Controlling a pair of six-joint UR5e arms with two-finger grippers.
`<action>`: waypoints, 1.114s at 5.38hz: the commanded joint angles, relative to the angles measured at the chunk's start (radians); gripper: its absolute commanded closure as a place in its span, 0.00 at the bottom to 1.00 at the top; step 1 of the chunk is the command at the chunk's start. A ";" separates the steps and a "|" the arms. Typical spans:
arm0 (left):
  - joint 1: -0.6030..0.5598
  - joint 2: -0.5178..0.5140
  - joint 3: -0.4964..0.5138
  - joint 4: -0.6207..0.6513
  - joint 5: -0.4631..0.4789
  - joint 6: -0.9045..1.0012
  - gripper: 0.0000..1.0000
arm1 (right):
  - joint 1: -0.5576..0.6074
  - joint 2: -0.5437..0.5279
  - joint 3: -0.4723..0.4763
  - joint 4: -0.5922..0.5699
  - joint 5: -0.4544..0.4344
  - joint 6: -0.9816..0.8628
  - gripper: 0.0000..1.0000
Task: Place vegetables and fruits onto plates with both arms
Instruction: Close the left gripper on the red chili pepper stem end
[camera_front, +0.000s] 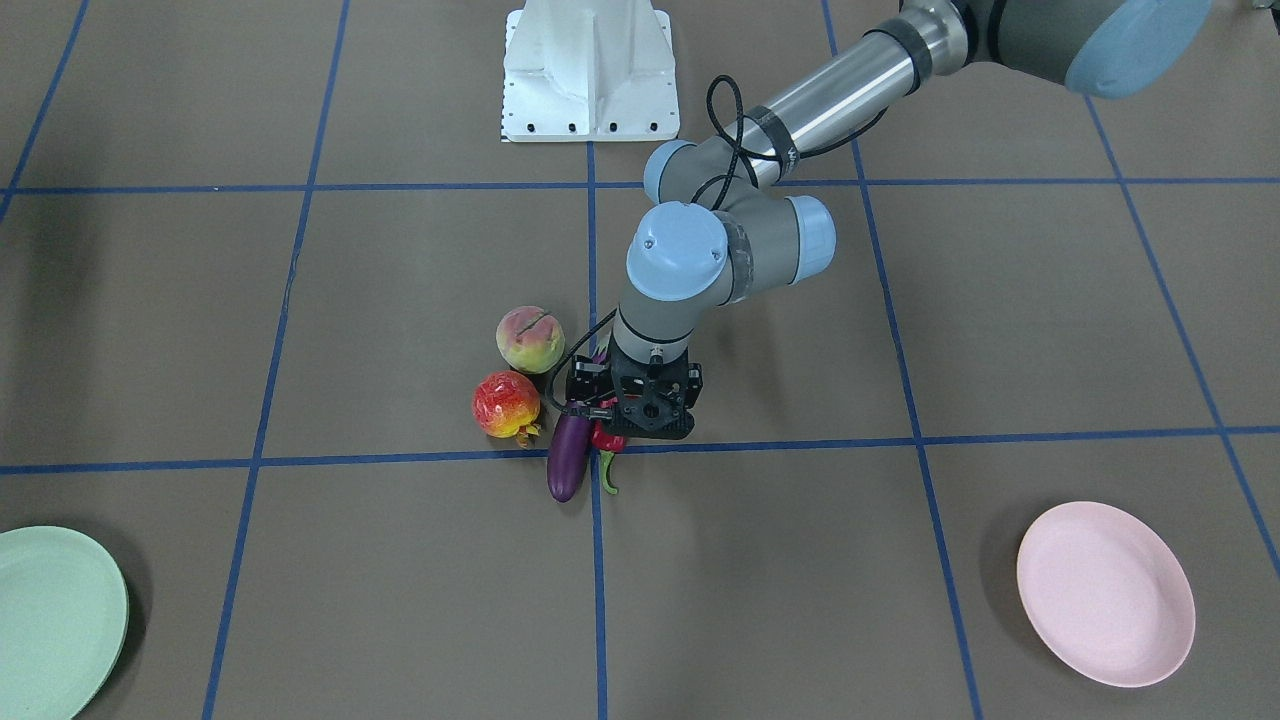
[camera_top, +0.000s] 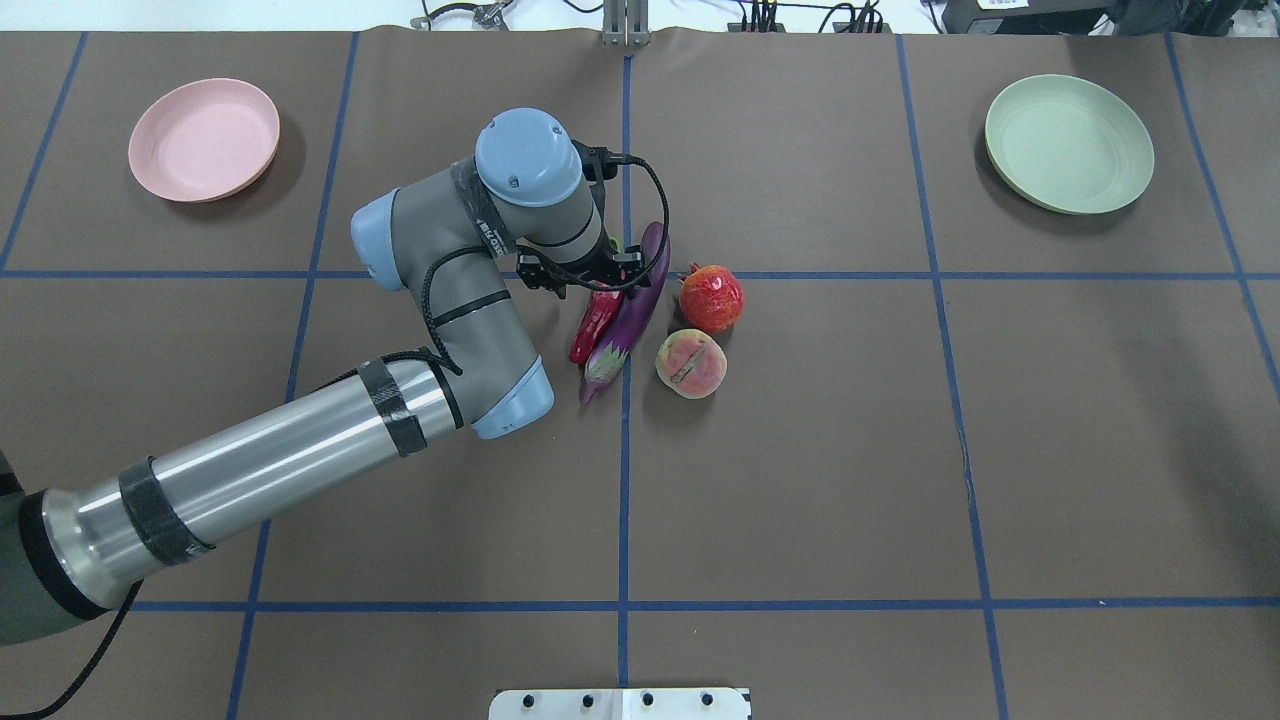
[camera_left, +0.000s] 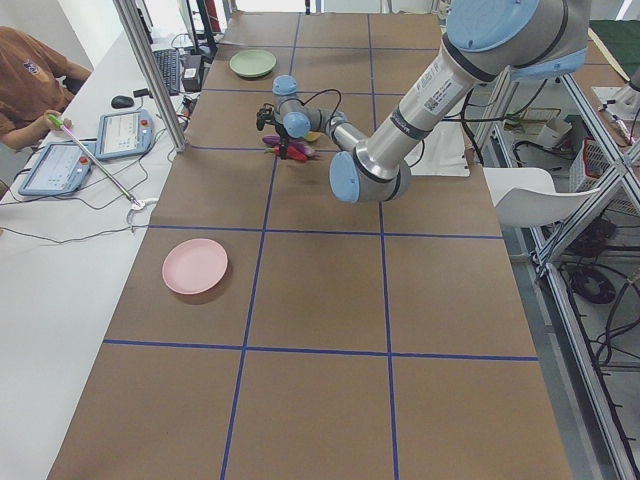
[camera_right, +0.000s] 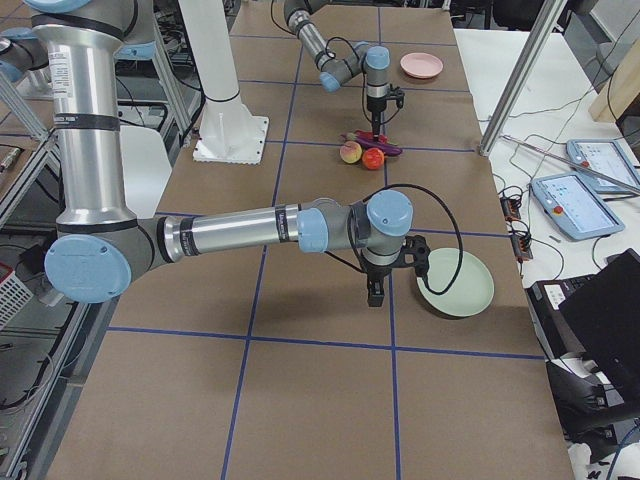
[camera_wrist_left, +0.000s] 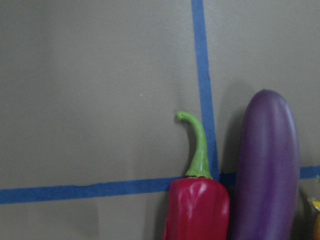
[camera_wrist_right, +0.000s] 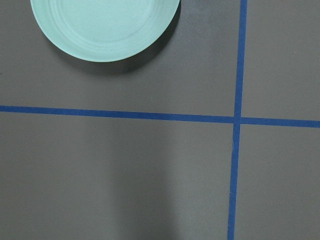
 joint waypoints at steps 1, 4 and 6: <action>-0.004 0.000 0.001 0.002 0.002 0.001 0.25 | 0.000 0.001 0.000 0.000 0.002 0.000 0.01; -0.007 0.000 0.001 0.002 0.002 0.009 0.35 | 0.000 0.000 0.000 0.000 0.002 0.000 0.01; -0.010 0.001 0.004 0.003 0.002 0.010 0.37 | 0.000 0.000 0.000 0.000 0.002 0.000 0.01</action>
